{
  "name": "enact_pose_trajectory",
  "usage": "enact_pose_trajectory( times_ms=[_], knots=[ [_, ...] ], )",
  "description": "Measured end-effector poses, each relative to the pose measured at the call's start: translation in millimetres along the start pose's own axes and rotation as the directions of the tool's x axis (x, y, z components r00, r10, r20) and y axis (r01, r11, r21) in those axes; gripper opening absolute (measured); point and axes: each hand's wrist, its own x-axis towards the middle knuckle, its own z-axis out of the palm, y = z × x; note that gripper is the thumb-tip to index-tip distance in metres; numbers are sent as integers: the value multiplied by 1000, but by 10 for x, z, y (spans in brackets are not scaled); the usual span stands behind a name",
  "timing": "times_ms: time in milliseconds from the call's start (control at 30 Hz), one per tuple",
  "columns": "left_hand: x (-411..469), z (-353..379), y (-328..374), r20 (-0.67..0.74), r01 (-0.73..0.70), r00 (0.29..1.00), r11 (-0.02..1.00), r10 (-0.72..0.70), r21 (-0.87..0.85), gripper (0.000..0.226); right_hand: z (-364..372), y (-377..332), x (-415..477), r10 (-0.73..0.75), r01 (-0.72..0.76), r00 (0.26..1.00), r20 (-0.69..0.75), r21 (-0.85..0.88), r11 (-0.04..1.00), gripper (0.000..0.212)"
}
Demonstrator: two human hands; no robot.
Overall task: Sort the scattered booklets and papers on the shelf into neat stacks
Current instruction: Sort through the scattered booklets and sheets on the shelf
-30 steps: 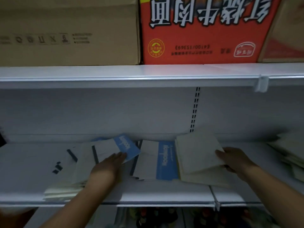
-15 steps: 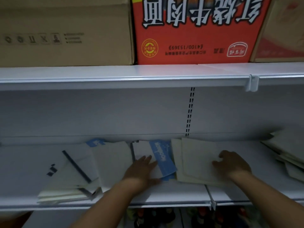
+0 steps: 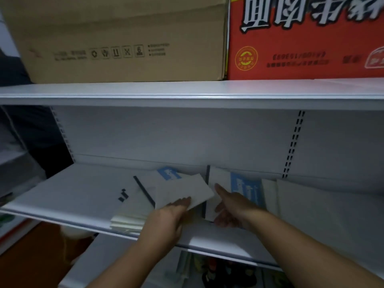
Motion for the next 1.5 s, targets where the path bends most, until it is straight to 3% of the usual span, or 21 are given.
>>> enact_pose_trajectory(
  times_ms=[100, 167, 233, 333, 433, 533, 600, 667, 733, 833, 900, 933, 967, 1033, 1100, 1233, 1300, 1367, 1433, 1500],
  knots=[
    [-110, -105, 3, 22, 27, 999, 988, -24, -154, 37, 156, -75, 2, 57, -95, 979, 196, 189, 977, 71],
    [-121, -157, 9, 107, 89, 992, 964, -64, -249, 37, 214, -92, 11, 32, -140, 952, 305, 341, 930, 54],
    [-71, -199, -28, 79, 217, 976, 912, -202, -349, 33, 272, -89, 41, 1, -133, 943, 332, 376, 917, 32],
    [99, -199, -220, -19, 440, 877, 819, -480, -369, 30, 373, -79, 69, -13, -55, 974, 226, 291, 955, 14],
    [254, -129, -418, -13, 498, 841, 784, -540, -371, 30, 243, -88, 14, -106, 83, 991, 81, 247, 965, 25],
    [333, 2, -470, 190, 479, 873, 861, -449, -171, 58, -287, 42, -100, -179, 198, 978, -103, 212, 957, 25],
    [401, 133, -429, 409, 396, 834, 918, -370, 25, 80, -731, 217, -197, -166, 213, 965, -203, 239, 947, 23],
    [459, 243, -356, 488, 321, 795, 932, -361, 166, 86, -1130, 403, -291, -118, 206, 950, -289, 294, 933, 24],
    [515, 335, -298, 443, 263, 819, 925, -365, 275, 76, -1413, 563, -371, -83, 201, 933, -349, 315, 928, 22],
    [551, 350, -208, 400, 288, 820, 899, -409, 330, 63, -1624, 757, -429, -54, 203, 913, -405, 334, 920, 24],
    [529, 273, -108, 341, 214, 869, 894, -358, 394, 55, -1655, 856, -449, -23, 189, 907, -421, 357, 915, 25],
    [522, 189, -51, 243, 236, 905, 889, -348, 393, 48, -1658, 894, -459, -11, 190, 905, -426, 379, 906, 26],
    [531, 100, -20, 99, 294, 937, 911, -334, 289, 43, -1665, 935, -467, -3, 188, 906, -423, 396, 899, 27],
    [584, -56, 29, -154, 360, 917, 929, -369, -82, 42, -1687, 1007, -479, 12, 183, 907, -421, 419, 890, 29],
    [683, -100, 154, -177, 305, 918, 917, -355, -257, 43, -1723, 1077, -487, 33, 170, 905, -425, 431, 886, 31],
    [770, 249, 637, 139, 132, 984, 975, -108, -179, 45, -1767, 1193, -496, 56, 121, 869, -491, 321, 939, 33],
    [786, 470, 860, 392, 109, 919, 984, -44, -143, 44, -1791, 1241, -463, 25, 26, 830, -558, 84, 996, 29],
    [778, 577, 974, 584, 92, 810, 995, -54, -35, 47, -1811, 1249, -449, 1, -200, 824, -567, -289, 936, 32],
    [723, 563, 895, 610, 83, 790, 996, -55, -18, 57, -1780, 1203, -441, -8, -315, 819, -573, -462, 829, 42],
    [689, 465, 693, 538, 170, 837, 982, -101, -80, 56, -1683, 1070, -412, -74, -272, 814, -576, -491, 828, 46]
  ],
)
